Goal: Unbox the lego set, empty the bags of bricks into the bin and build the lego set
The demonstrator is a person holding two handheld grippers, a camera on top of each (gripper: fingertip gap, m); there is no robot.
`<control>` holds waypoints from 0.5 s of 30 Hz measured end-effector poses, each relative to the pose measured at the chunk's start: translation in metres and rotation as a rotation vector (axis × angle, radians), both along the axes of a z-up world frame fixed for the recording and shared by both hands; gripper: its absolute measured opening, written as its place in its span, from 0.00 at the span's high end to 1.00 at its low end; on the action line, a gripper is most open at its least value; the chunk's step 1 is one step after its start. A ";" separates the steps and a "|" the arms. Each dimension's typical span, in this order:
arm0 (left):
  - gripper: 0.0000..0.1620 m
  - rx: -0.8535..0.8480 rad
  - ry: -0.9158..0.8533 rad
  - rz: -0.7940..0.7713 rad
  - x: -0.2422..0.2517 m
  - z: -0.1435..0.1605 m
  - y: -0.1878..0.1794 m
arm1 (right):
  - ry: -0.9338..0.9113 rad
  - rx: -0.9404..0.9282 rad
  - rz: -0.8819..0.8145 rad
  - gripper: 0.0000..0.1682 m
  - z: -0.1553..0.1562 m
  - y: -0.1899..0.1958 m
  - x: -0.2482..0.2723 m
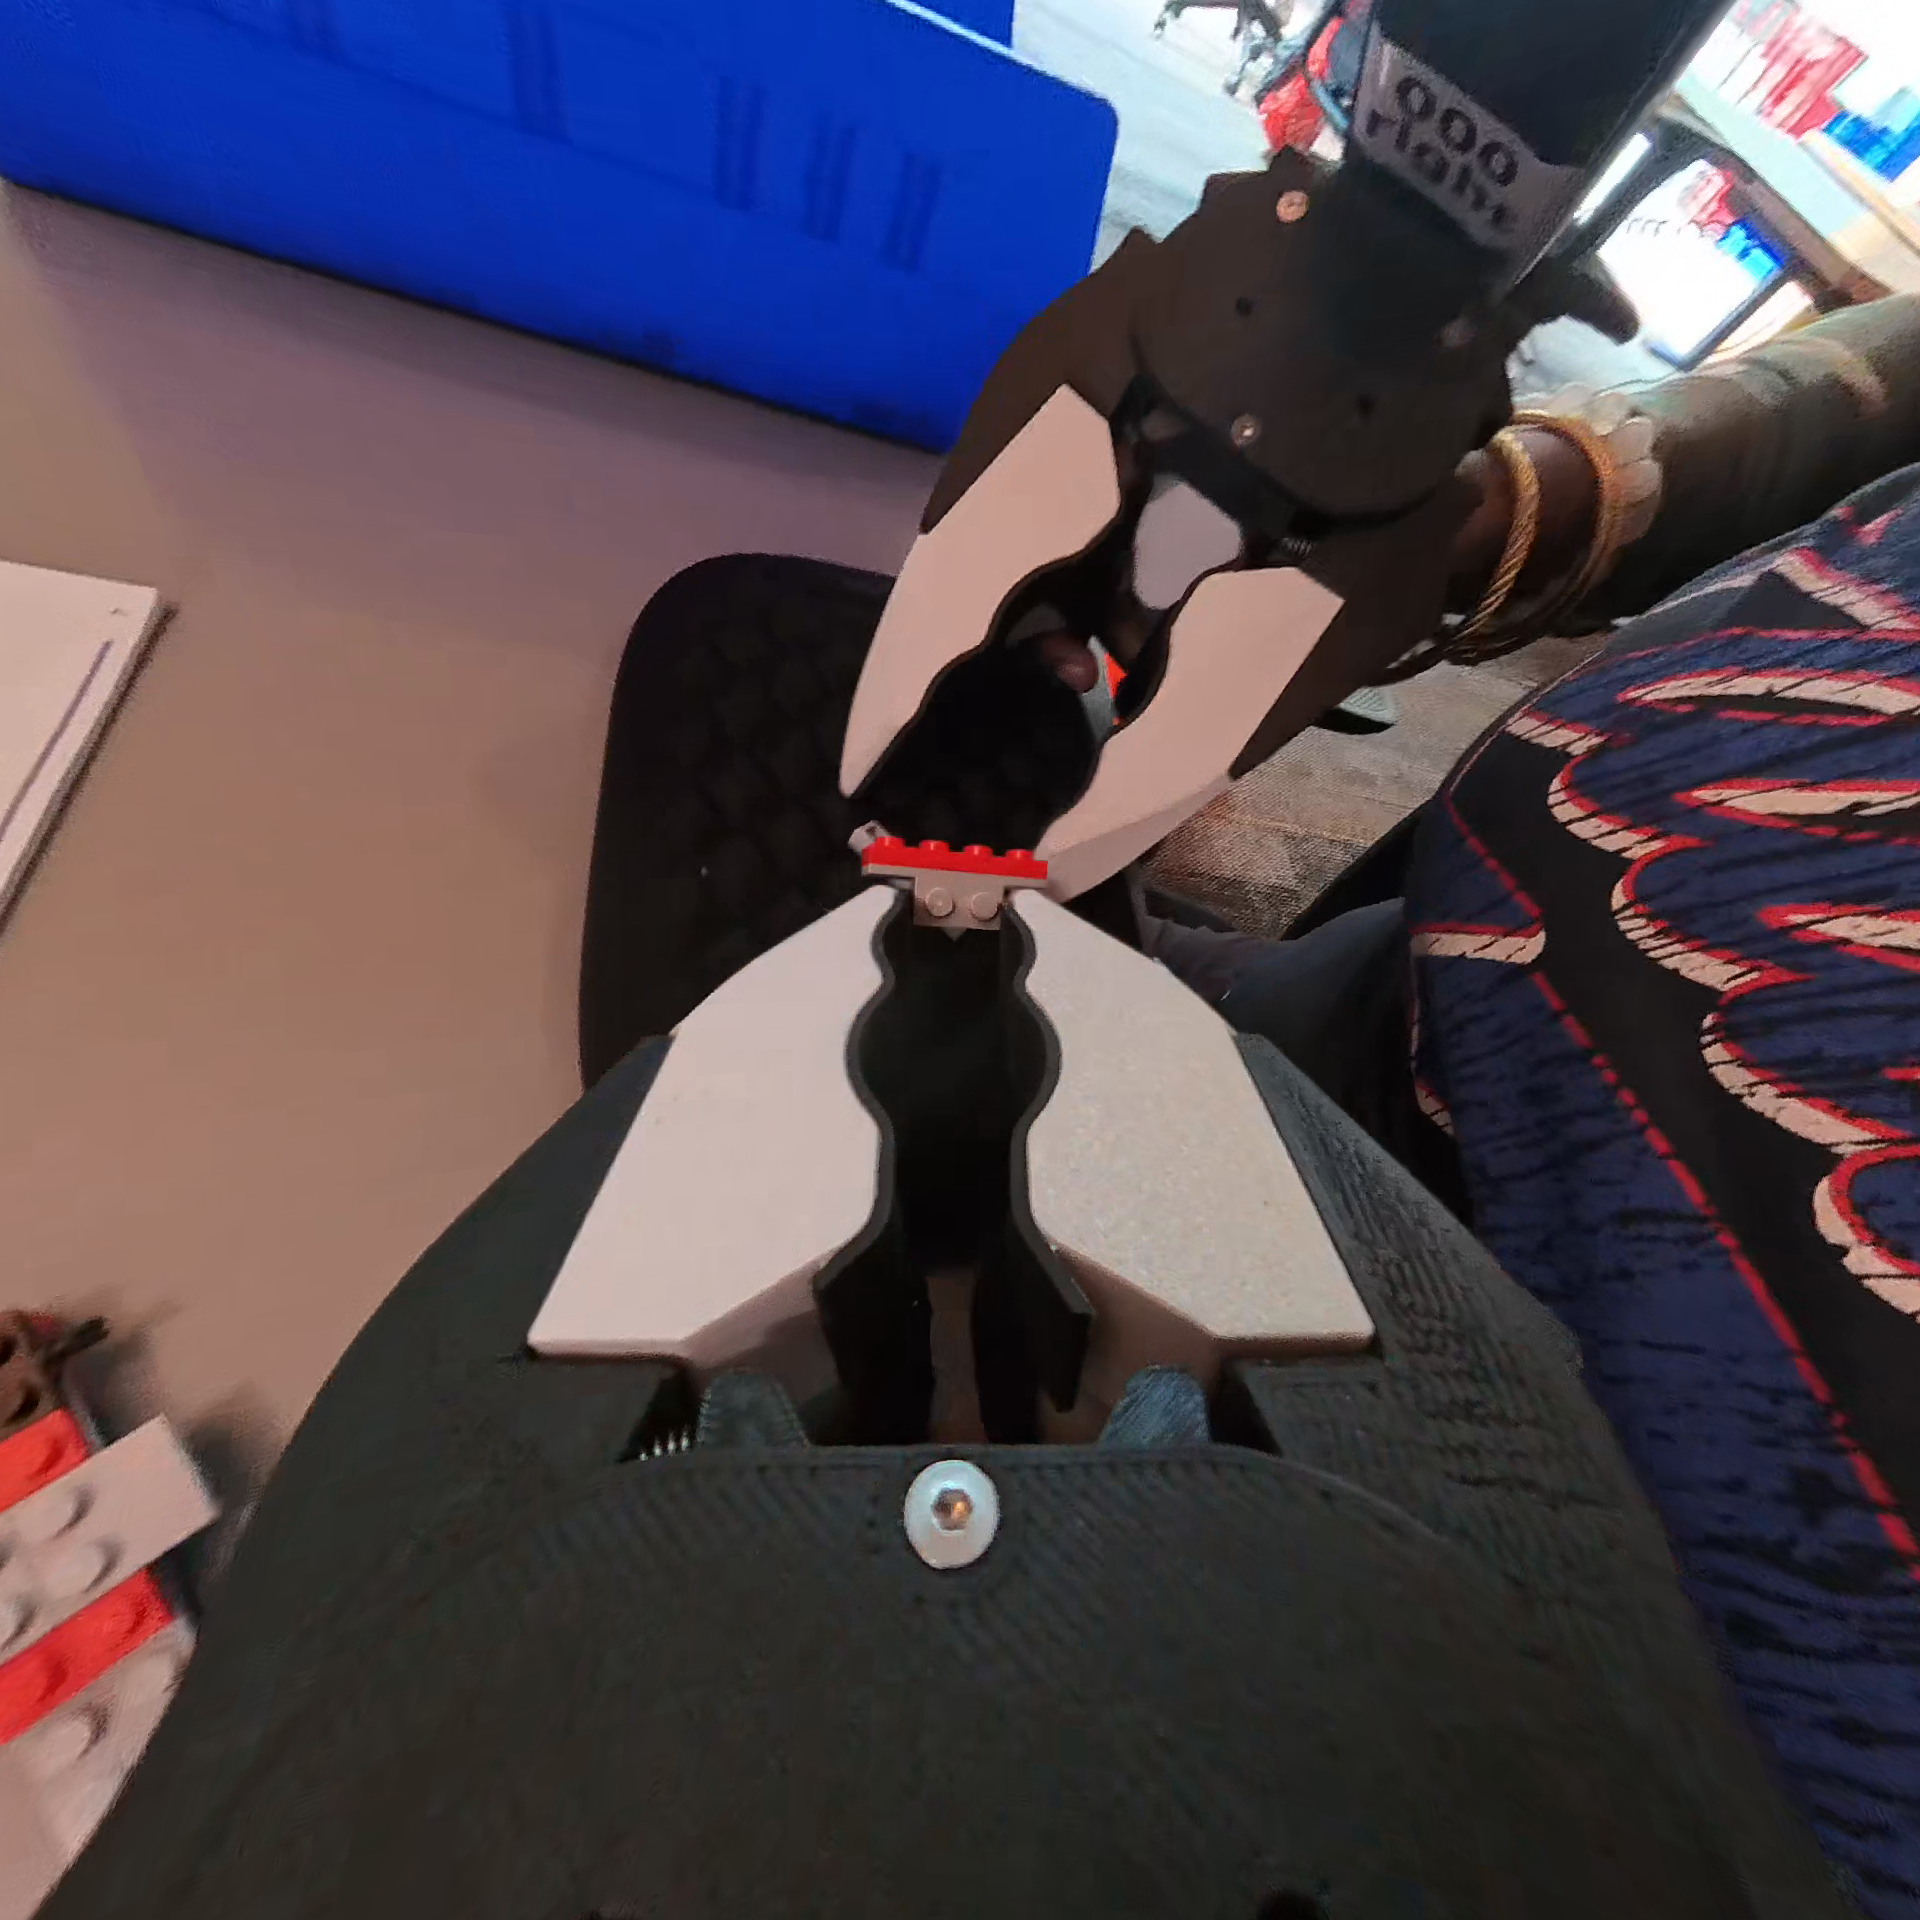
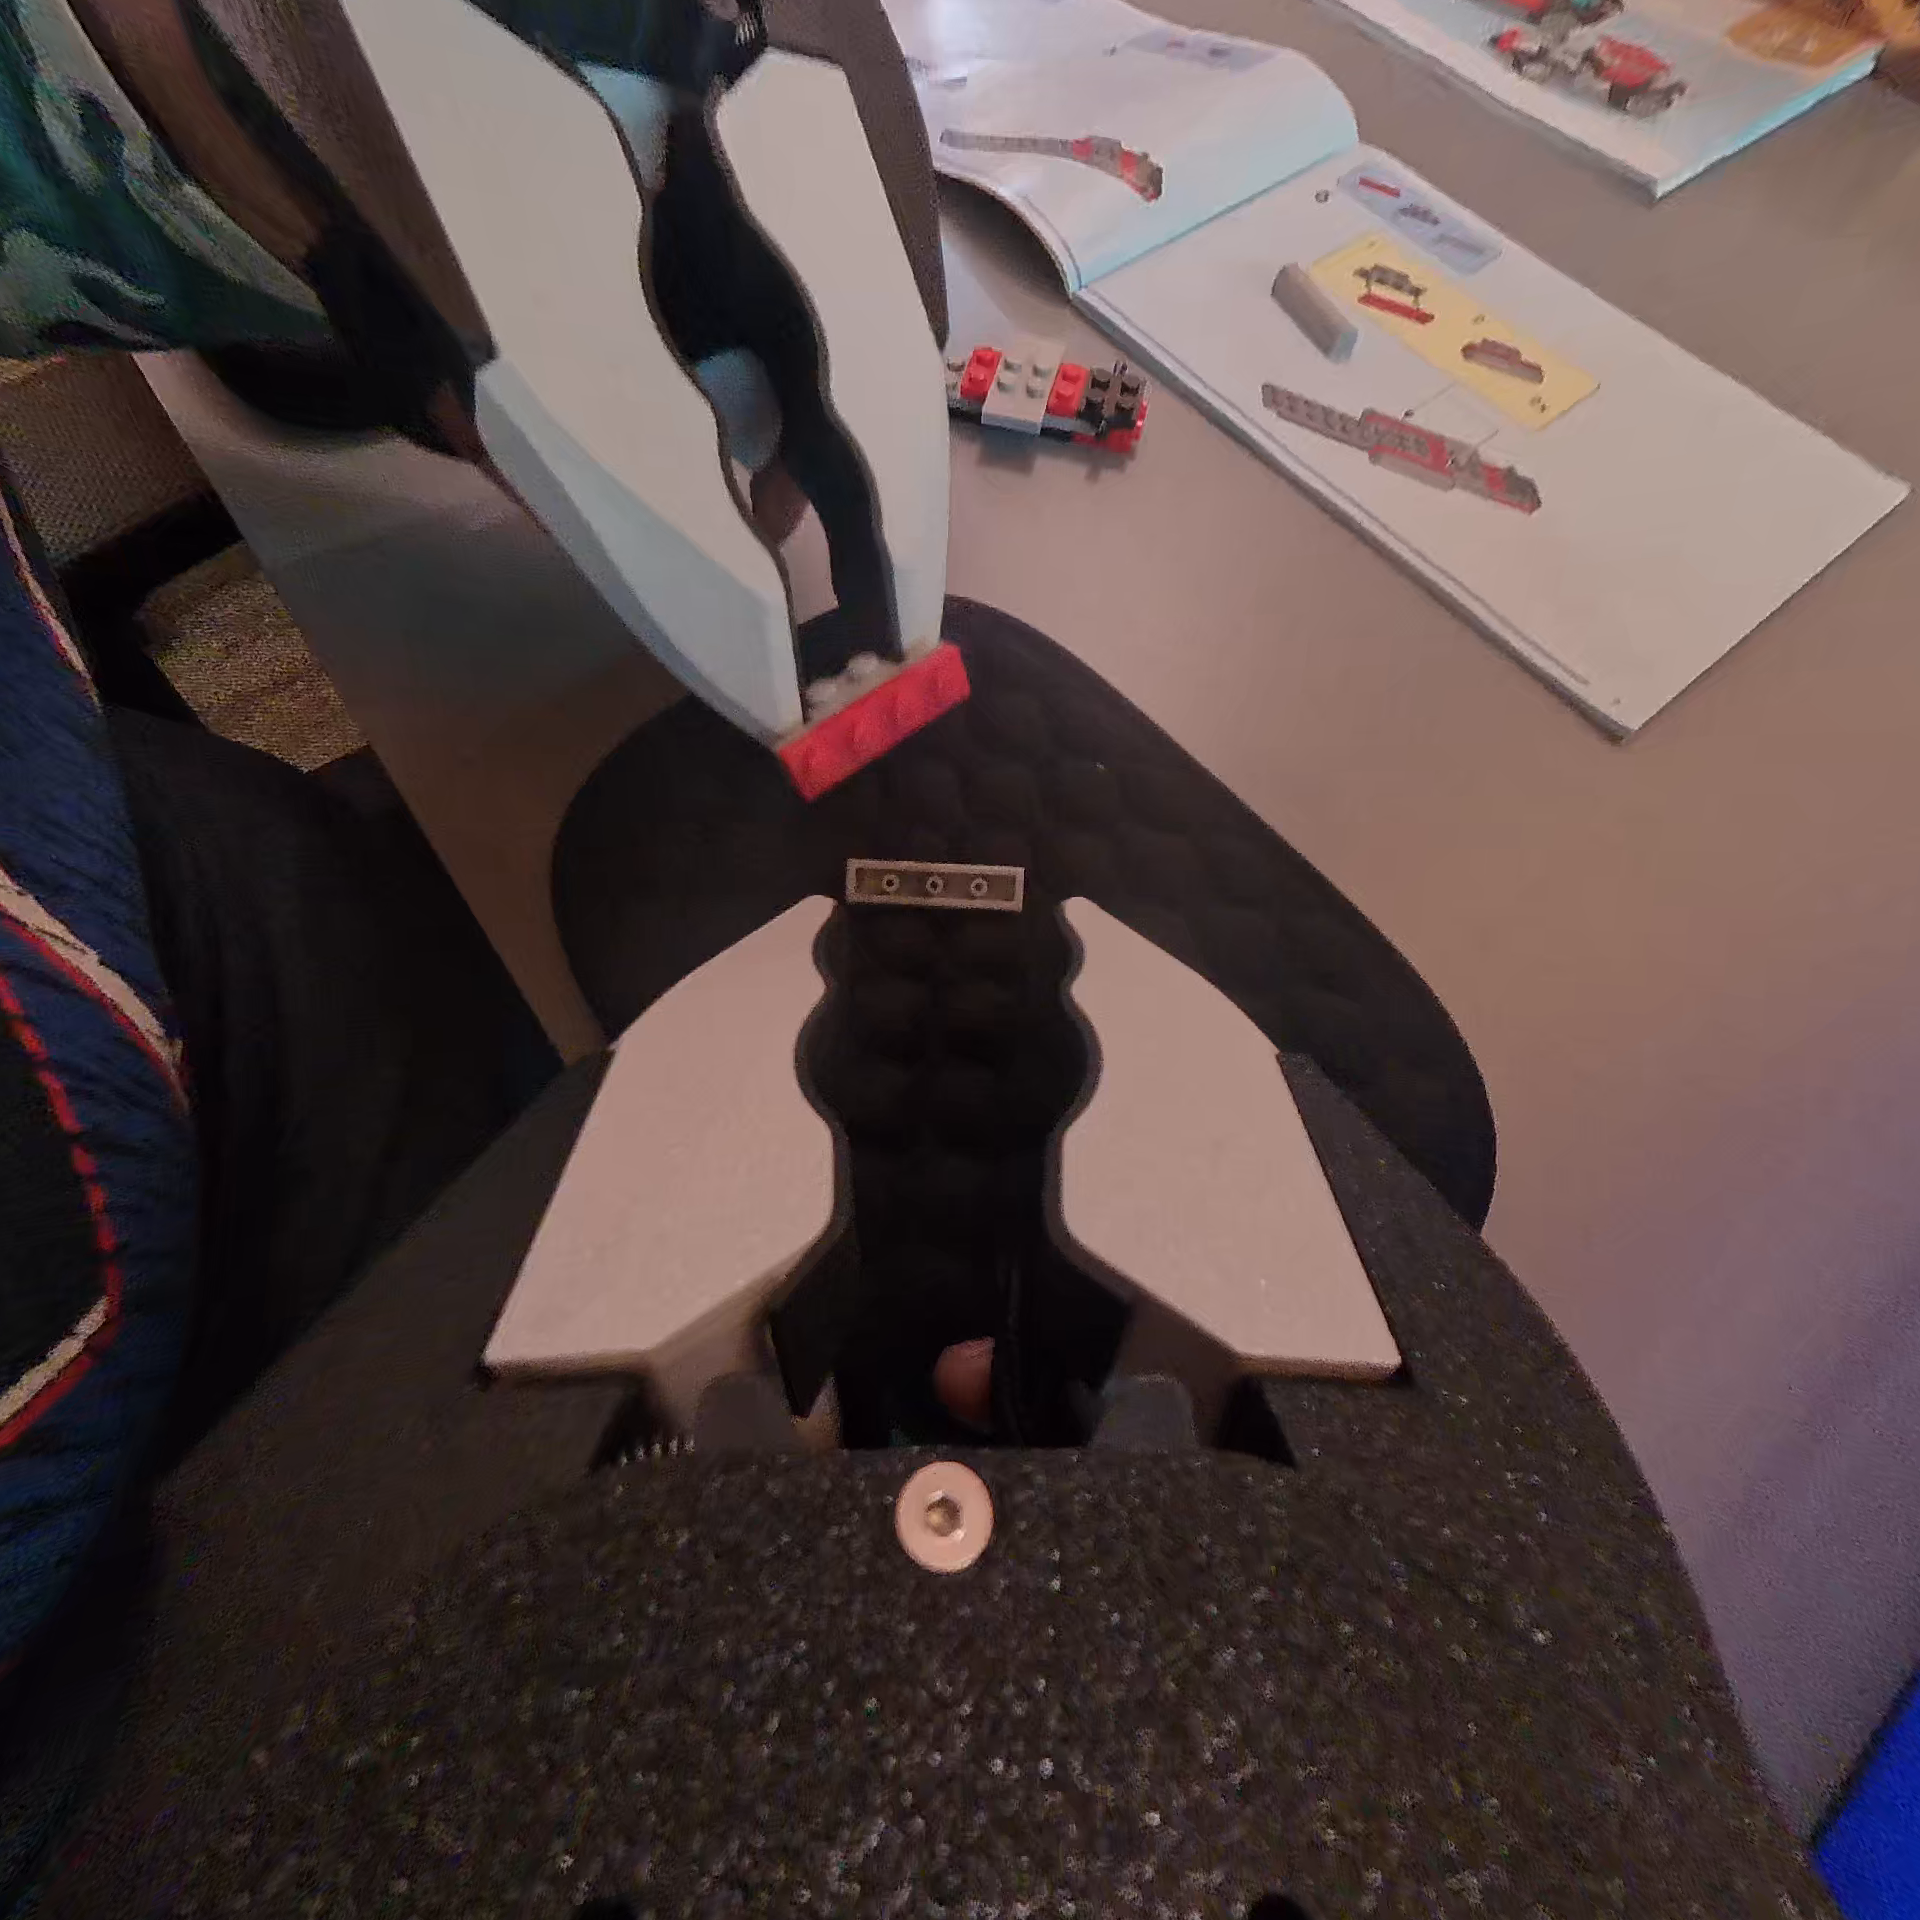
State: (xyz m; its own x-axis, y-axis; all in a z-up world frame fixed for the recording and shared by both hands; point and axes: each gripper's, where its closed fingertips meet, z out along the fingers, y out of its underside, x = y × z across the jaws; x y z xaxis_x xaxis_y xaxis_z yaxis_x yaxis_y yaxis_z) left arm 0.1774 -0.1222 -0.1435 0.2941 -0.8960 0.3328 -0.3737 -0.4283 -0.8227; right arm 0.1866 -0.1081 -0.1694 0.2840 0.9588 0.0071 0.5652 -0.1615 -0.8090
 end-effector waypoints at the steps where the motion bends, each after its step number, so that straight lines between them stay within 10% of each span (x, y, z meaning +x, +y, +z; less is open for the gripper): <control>1: 0.90 0.001 -0.003 -0.005 0.003 -0.001 0.000 | 0.003 -0.002 0.012 0.80 0.000 0.000 -0.002; 15: 0.90 -0.043 0.047 0.024 -0.013 -0.012 0.006 | -0.009 0.028 0.166 0.89 0.008 0.003 -0.006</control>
State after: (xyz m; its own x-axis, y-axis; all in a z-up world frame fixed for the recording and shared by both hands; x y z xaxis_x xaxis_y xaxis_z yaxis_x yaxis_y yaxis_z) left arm 0.1648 -0.1160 -0.1560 0.3316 -0.8738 0.3557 -0.4011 -0.4719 -0.7852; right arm 0.1806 -0.1049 -0.1610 0.1220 0.9919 0.0359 0.5897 -0.0433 -0.8064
